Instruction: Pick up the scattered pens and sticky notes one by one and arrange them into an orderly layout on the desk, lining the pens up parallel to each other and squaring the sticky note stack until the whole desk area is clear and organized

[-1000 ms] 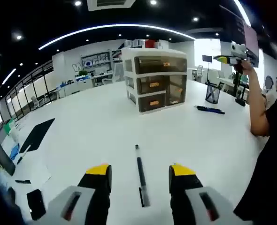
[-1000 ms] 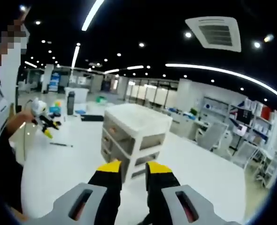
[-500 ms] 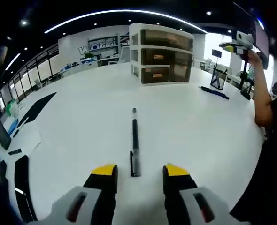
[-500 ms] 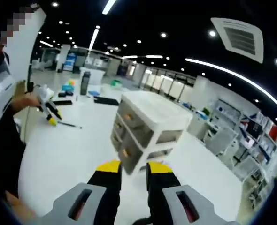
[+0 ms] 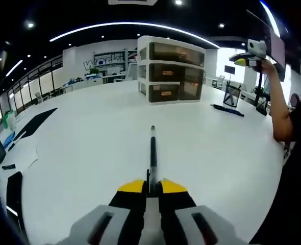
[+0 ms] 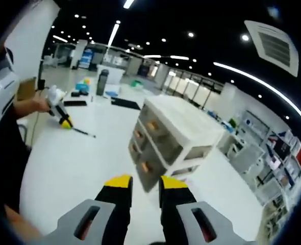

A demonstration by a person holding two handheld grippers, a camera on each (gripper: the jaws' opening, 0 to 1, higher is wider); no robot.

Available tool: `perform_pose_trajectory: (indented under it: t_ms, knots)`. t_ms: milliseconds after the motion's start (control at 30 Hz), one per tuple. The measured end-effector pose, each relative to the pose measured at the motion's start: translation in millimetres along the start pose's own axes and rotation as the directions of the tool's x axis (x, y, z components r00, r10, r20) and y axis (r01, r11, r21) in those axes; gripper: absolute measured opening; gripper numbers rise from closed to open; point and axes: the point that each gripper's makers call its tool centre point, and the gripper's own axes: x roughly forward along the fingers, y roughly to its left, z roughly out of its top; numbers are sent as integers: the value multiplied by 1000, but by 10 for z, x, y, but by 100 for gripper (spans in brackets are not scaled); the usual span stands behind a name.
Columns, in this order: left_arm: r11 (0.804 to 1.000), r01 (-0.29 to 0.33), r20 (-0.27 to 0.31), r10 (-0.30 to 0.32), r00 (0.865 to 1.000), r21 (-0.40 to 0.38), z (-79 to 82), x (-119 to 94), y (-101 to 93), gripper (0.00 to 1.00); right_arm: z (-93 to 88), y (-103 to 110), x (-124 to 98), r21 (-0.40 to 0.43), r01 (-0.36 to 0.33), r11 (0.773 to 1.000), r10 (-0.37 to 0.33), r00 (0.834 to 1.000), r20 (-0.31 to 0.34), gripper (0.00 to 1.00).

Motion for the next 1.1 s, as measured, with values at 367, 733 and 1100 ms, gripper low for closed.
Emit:
perform_pose_trajectory:
  t_ms: [367, 733, 1100]
  knots:
    - [997, 56, -2, -56, 998, 49, 140, 120, -243, 9, 159, 299, 190, -87, -113, 990, 114, 994, 1, 19]
    - [984, 152, 38, -156, 987, 94, 497, 178, -530, 9, 4, 342, 287, -91, -140, 986, 132, 987, -87, 19]
    - [910, 274, 107, -320, 941, 312, 1420, 256, -1128, 9, -200, 259, 75, -101, -103, 990, 88, 986, -142, 20]
